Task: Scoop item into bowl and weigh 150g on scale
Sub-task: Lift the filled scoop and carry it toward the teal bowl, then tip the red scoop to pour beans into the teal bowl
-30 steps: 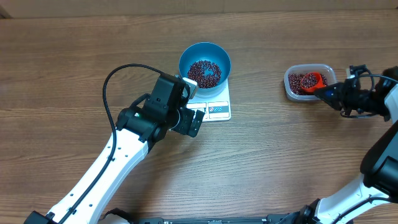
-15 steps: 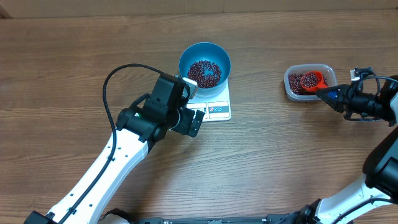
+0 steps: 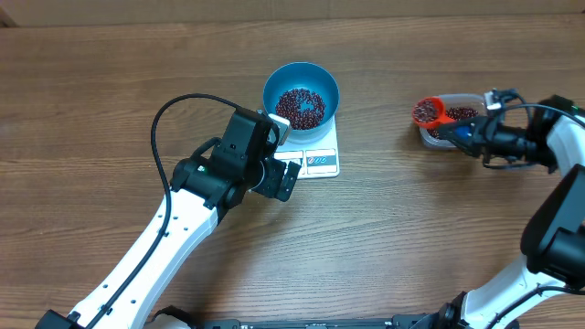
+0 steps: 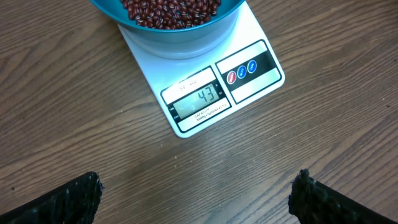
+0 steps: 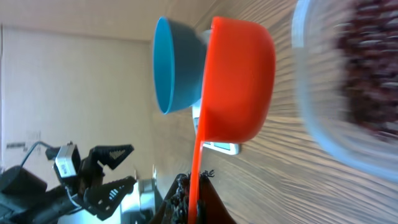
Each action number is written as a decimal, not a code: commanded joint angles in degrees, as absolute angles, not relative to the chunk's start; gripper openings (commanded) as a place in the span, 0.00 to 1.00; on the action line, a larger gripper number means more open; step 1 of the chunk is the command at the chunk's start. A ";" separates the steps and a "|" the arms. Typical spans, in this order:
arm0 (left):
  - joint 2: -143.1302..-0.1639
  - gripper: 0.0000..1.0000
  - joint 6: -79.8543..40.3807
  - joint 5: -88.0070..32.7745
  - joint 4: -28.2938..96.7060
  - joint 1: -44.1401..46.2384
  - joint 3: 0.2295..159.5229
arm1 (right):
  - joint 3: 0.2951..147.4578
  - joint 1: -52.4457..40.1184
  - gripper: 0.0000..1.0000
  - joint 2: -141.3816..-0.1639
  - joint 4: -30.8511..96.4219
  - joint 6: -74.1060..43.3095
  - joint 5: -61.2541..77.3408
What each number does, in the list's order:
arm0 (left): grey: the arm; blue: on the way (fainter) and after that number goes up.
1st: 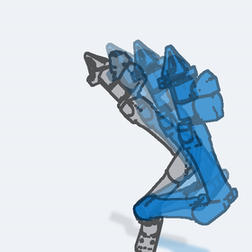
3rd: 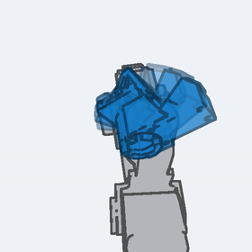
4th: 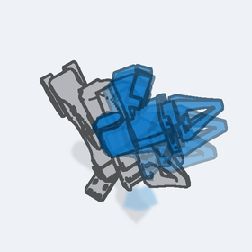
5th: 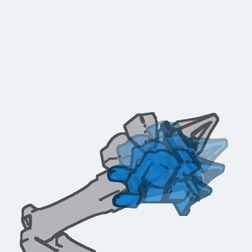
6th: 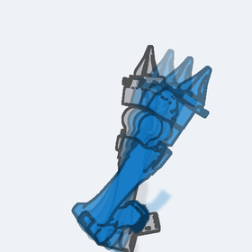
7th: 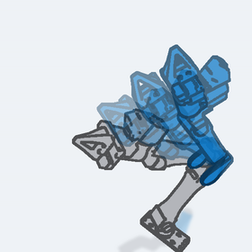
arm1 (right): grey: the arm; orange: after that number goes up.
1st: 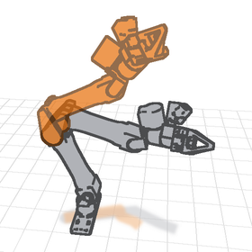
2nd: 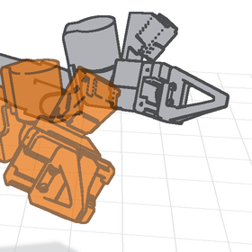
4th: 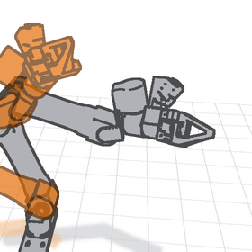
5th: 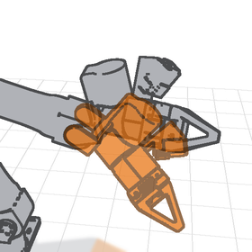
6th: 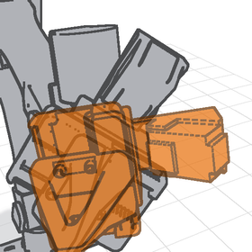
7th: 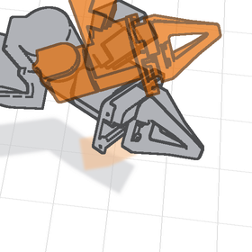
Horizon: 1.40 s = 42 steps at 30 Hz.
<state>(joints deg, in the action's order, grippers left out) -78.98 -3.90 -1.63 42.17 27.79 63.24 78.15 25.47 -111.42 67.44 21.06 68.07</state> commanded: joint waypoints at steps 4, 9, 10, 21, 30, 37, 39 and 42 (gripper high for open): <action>-79.07 1.00 -2.57 -1.45 42.13 28.25 63.05 | 83.59 16.80 0.04 -109.82 67.40 20.21 70.85; -79.07 0.99 -2.55 -1.45 42.13 28.25 63.05 | 86.02 10.26 0.04 -109.82 64.01 14.26 70.81; -79.07 1.00 -2.57 -1.45 42.13 28.25 63.05 | 86.52 8.99 0.04 -109.82 63.02 12.93 70.78; -79.07 1.00 -2.55 -1.45 42.13 28.25 63.05 | 93.54 -3.90 0.04 -109.82 53.41 -2.20 59.35; -79.07 1.00 -2.55 -1.45 42.13 28.25 63.05 | 98.24 -15.44 0.04 -109.82 51.90 -6.22 31.24; -79.07 1.00 -2.55 -1.45 42.13 28.25 63.05 | 101.80 -23.33 0.04 -109.82 52.99 -5.91 6.92; -79.07 1.00 -2.57 -1.45 42.13 28.25 63.05 | 102.91 -25.30 0.04 -109.82 53.25 -5.02 1.02; -79.07 1.00 -2.55 -1.45 42.13 28.25 63.05 | 103.88 -27.97 0.04 -109.82 53.25 -1.43 -5.15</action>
